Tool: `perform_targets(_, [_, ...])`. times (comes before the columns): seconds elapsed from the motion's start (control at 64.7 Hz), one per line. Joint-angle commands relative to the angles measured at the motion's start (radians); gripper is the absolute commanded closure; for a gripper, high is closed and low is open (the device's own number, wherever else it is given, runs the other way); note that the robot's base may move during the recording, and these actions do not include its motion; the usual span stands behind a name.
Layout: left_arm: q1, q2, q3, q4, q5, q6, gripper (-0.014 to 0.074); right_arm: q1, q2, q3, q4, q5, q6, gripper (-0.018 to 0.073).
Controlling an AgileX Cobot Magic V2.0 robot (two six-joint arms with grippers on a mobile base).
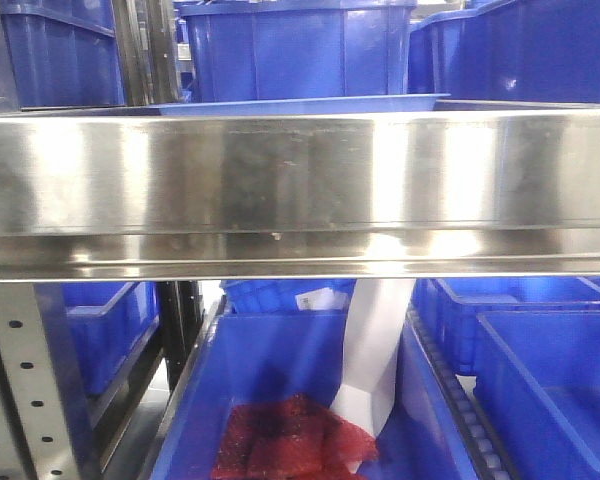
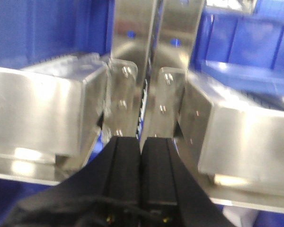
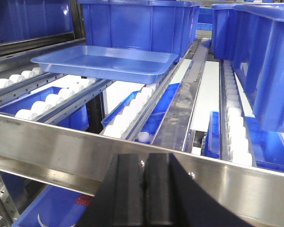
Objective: Grab blue tray and place on right shelf
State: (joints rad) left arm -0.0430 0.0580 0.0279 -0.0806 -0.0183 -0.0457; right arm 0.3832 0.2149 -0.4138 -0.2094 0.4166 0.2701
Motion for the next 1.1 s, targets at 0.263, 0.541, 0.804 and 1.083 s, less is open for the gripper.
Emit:
perform_targets(0.263, [0.004,0.009,0.030,-0.012,-0.103,0.004,0.0645,0.000,0.011,-0.028,-0.024,-0.094,-0.011,0.0505])
perform_targets(0.541, [-0.020,0.009,0.030,-0.012,-0.103,0.004,0.0645,0.000,0.011,-0.028,-0.024,-0.094,-0.011,0.0505])
perform_targets(0.804, [-0.020,0.009,0.030,-0.012,-0.103,0.004,0.0645,-0.003,0.011,-0.028,-0.024,-0.094,-0.011,0.0505])
perform_targets(1.083, [-0.020,0.009,0.030,-0.012,-0.103,0.004,0.0645,-0.133,0.005,-0.028,0.031,-0.096,-0.137,0.0505])
